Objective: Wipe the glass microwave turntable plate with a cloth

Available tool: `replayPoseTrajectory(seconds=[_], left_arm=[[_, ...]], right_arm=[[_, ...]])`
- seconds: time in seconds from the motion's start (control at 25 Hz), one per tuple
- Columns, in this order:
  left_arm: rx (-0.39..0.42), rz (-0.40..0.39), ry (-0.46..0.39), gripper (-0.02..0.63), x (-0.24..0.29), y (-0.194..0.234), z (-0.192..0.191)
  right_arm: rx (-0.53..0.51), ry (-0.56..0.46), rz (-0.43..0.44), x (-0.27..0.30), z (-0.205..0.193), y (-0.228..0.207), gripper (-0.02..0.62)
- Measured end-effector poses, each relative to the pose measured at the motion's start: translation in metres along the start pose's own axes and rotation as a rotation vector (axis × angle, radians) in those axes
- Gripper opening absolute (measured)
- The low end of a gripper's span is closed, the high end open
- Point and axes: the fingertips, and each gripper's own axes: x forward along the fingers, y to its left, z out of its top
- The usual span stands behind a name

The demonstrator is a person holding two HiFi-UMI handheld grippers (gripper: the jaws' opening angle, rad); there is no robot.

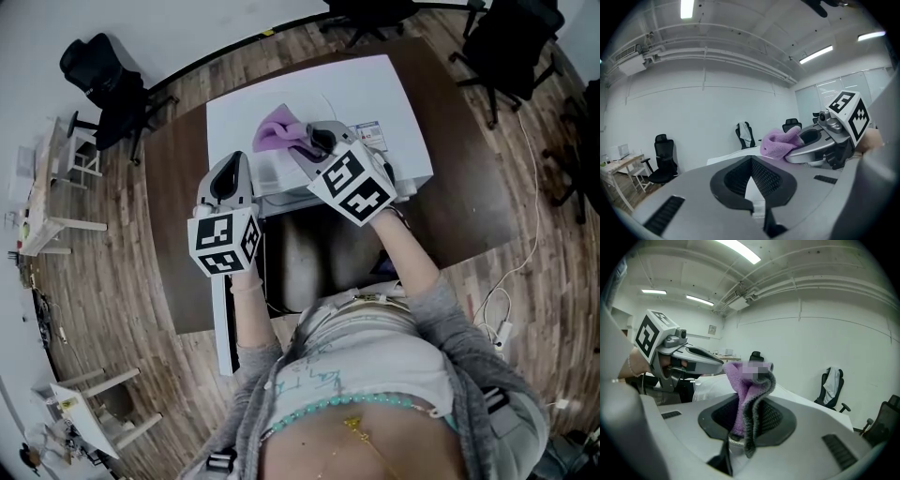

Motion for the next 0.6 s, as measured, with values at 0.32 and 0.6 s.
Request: replayPoseTrajectory(seconds=[0.32,0.6], left_arm=[[0.007,-0.027,-0.028,0.012,0.000,-0.015,0.011],[-0.005,-0.048,-0.061,0.012,-0.009,-0.021,0.017]], right_arm=[[0.051,-0.023,-0.038,-0.011,0.007,-0.008,0.098],[0.082,-0.072,-0.035,-0.020,0.016,0.002,0.099]])
